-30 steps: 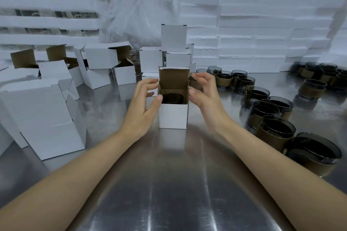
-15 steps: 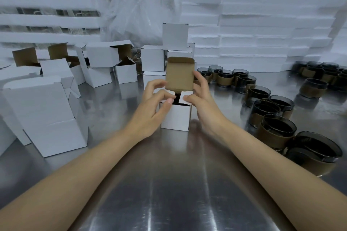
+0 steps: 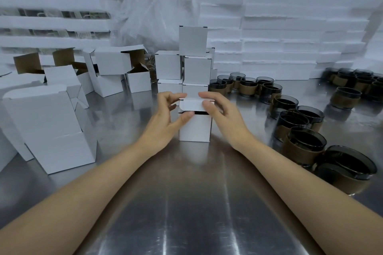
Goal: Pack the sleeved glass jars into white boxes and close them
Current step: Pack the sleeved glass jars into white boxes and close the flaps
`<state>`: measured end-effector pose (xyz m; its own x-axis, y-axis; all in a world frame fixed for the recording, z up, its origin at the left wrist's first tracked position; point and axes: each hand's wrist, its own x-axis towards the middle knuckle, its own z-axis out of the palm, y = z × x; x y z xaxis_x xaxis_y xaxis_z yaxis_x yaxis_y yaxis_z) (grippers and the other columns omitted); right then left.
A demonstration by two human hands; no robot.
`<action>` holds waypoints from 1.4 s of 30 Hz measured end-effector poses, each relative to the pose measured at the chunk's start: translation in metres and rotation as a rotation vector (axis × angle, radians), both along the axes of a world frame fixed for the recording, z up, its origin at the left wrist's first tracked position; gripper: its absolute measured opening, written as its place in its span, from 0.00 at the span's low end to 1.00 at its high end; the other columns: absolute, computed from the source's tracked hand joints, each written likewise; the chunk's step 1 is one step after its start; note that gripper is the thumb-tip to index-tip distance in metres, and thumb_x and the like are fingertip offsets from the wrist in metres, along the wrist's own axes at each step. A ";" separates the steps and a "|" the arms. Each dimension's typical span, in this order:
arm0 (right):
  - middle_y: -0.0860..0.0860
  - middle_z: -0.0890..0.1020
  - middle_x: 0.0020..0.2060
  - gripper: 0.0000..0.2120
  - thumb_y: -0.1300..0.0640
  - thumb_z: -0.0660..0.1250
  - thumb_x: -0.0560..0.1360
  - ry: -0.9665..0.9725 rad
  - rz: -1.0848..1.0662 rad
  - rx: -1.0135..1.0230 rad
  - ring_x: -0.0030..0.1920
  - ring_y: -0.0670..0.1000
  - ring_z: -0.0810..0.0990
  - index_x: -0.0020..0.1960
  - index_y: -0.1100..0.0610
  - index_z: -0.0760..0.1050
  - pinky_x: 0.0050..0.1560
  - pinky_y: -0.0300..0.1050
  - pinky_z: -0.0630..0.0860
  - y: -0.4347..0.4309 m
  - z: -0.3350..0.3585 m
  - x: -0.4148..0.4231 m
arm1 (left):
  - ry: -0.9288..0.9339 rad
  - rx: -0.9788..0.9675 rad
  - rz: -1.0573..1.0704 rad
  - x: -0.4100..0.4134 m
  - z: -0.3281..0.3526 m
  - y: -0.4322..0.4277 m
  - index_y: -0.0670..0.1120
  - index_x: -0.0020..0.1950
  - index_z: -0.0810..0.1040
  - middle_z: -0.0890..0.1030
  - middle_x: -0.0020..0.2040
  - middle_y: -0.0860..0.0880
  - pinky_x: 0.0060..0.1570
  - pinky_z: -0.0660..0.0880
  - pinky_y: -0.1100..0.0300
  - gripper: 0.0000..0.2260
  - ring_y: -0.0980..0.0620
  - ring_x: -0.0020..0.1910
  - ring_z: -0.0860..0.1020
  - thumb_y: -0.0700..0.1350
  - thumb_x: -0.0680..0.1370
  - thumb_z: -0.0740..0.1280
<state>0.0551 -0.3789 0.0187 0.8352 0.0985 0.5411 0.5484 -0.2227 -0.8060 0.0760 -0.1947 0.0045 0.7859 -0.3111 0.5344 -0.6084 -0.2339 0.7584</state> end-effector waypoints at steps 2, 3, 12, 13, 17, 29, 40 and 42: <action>0.43 0.80 0.53 0.07 0.57 0.65 0.79 -0.054 -0.011 0.022 0.55 0.37 0.76 0.55 0.51 0.78 0.52 0.28 0.70 0.000 0.000 -0.001 | -0.013 0.033 0.013 0.001 0.000 0.002 0.64 0.61 0.60 0.71 0.65 0.59 0.68 0.66 0.56 0.23 0.58 0.67 0.70 0.65 0.71 0.67; 0.44 0.80 0.52 0.07 0.59 0.65 0.78 -0.067 -0.012 0.022 0.55 0.37 0.77 0.54 0.53 0.79 0.52 0.29 0.70 -0.001 0.000 -0.002 | -0.020 0.061 0.019 0.002 0.000 0.002 0.64 0.63 0.62 0.71 0.65 0.60 0.67 0.66 0.58 0.24 0.58 0.66 0.69 0.66 0.71 0.66; 0.56 0.79 0.52 0.10 0.64 0.66 0.77 -0.126 -0.021 -0.002 0.54 0.36 0.76 0.56 0.55 0.80 0.54 0.32 0.73 0.003 0.004 -0.003 | 0.001 -0.024 0.028 0.003 0.005 -0.001 0.60 0.55 0.73 0.75 0.59 0.59 0.56 0.66 0.74 0.05 0.66 0.58 0.72 0.53 0.81 0.59; 0.55 0.79 0.52 0.09 0.64 0.67 0.77 -0.126 -0.040 0.000 0.53 0.37 0.76 0.55 0.55 0.81 0.54 0.32 0.73 0.003 0.004 -0.003 | -0.011 -0.010 0.038 0.003 0.006 -0.001 0.61 0.55 0.73 0.74 0.59 0.60 0.56 0.66 0.74 0.05 0.66 0.58 0.72 0.54 0.81 0.58; 0.49 0.81 0.49 0.07 0.62 0.68 0.76 -0.139 -0.107 0.001 0.52 0.38 0.77 0.53 0.55 0.82 0.52 0.31 0.73 0.005 0.004 -0.002 | -0.060 0.038 0.086 0.003 0.006 0.000 0.60 0.56 0.72 0.74 0.59 0.58 0.54 0.66 0.75 0.09 0.66 0.56 0.73 0.58 0.79 0.56; 0.50 0.76 0.57 0.10 0.60 0.69 0.75 -0.245 -0.106 -0.387 0.58 0.47 0.76 0.57 0.59 0.79 0.61 0.49 0.74 -0.004 -0.004 0.003 | -0.020 0.265 0.077 0.006 0.002 0.014 0.55 0.71 0.67 0.62 0.63 0.79 0.72 0.60 0.58 0.29 0.64 0.71 0.62 0.67 0.74 0.61; 0.53 0.64 0.65 0.27 0.65 0.64 0.75 -0.203 -0.186 -0.644 0.66 0.51 0.65 0.73 0.50 0.67 0.65 0.48 0.69 -0.001 -0.013 0.009 | -0.157 0.414 0.276 0.010 0.005 0.017 0.47 0.72 0.65 0.63 0.75 0.53 0.68 0.65 0.50 0.23 0.53 0.72 0.64 0.54 0.80 0.62; 0.52 0.64 0.67 0.32 0.68 0.62 0.74 -0.168 -0.123 -0.640 0.66 0.49 0.66 0.75 0.51 0.61 0.65 0.45 0.69 -0.001 -0.013 0.008 | -0.199 0.426 0.332 0.012 0.003 0.019 0.45 0.72 0.65 0.64 0.74 0.50 0.69 0.64 0.53 0.22 0.51 0.72 0.64 0.52 0.80 0.62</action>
